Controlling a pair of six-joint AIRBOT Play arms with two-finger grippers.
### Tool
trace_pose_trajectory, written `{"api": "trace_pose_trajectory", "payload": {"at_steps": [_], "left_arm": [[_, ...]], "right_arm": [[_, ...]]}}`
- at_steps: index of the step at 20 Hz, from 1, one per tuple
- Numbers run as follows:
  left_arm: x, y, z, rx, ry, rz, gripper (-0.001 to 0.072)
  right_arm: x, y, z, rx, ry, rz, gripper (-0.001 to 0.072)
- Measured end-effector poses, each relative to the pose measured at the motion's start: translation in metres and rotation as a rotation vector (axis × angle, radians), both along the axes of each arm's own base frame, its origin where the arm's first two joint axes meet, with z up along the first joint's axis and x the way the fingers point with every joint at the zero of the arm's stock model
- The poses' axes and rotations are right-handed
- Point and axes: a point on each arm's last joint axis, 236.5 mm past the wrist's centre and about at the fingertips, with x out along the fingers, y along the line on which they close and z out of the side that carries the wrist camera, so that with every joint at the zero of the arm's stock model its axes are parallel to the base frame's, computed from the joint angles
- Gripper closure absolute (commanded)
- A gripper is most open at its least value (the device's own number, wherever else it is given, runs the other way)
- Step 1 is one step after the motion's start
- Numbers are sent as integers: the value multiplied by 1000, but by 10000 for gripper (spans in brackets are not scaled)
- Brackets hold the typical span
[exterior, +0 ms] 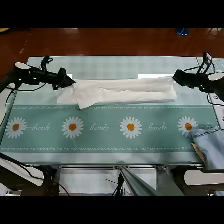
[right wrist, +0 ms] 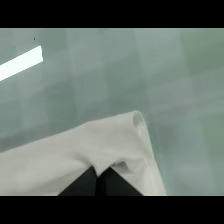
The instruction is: Fold the shirts.
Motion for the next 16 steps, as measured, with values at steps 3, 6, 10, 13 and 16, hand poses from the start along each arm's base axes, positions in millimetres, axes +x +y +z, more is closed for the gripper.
{"api": "trace_pose_trajectory", "payload": {"at_steps": [3,6,10,13,16], "left_arm": [[-8,9,-6,-9,38,-15,371],[-17,23,-4,-27,66,-19,371],[-30,33,9,-55,90,-44,373],[-41,32,18,-75,101,-81,375],[-51,29,24,-94,113,-119,376]], "right_arm": [[-10,-2,-11,-65,44,60,675],[-16,-6,-17,-112,66,92,419],[-20,-10,-19,-158,79,119,275],[-24,-22,-8,-224,77,126,215],[-36,-54,-2,-214,108,35,175]]}}
